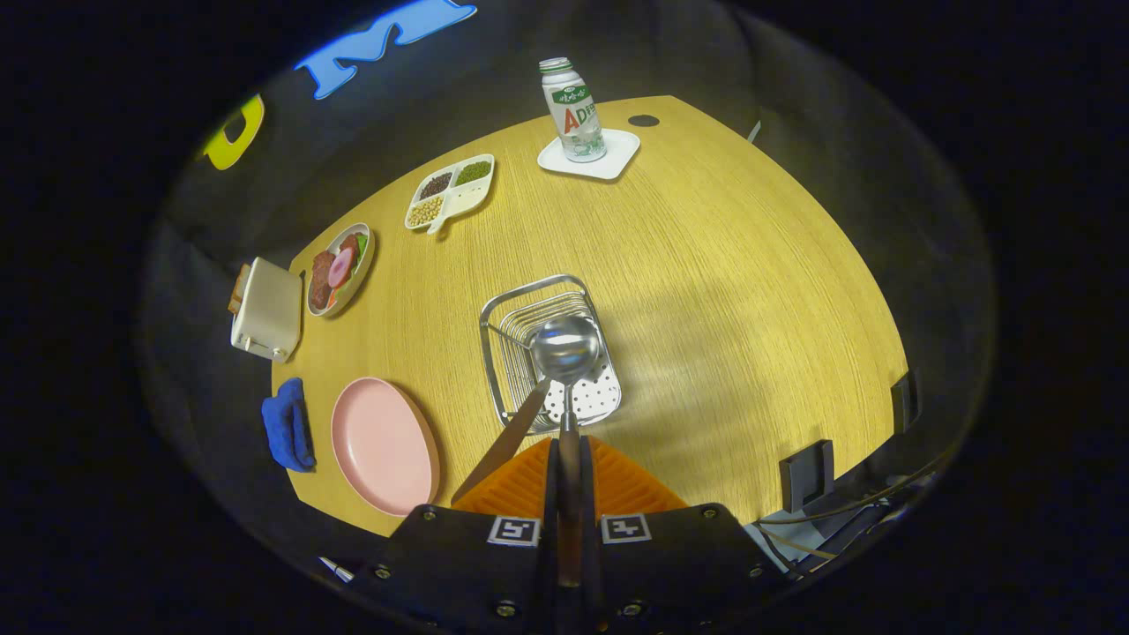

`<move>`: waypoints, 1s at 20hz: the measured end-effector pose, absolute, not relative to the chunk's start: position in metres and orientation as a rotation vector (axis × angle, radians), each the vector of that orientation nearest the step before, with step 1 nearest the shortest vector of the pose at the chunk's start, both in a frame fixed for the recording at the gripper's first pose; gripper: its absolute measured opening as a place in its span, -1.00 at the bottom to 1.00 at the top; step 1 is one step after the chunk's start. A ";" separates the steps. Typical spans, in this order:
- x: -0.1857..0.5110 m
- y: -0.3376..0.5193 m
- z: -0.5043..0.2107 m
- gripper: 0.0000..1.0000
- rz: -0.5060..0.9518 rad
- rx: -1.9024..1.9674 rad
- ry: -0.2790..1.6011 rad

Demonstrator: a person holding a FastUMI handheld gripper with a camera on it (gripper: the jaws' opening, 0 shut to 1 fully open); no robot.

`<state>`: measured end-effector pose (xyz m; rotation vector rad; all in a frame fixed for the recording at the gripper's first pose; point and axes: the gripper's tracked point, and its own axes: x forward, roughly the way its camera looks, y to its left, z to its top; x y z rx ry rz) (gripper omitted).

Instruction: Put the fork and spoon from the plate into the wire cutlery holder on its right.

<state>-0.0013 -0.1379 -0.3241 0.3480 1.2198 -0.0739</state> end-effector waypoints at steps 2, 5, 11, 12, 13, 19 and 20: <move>0.001 -0.142 -0.323 -0.78 -0.084 0.348 1.213; 0.002 -0.141 -0.318 -0.60 -0.084 0.370 1.200; 0.005 -0.144 -0.319 0.42 -0.099 0.354 1.176; 0.005 -0.148 -0.317 0.45 -0.109 0.353 1.171; 0.005 -0.151 -0.318 0.64 -0.119 0.352 1.167; 0.011 -0.146 -0.309 0.97 -0.101 0.389 1.120; 0.016 -0.145 -0.305 0.97 -0.095 0.381 1.100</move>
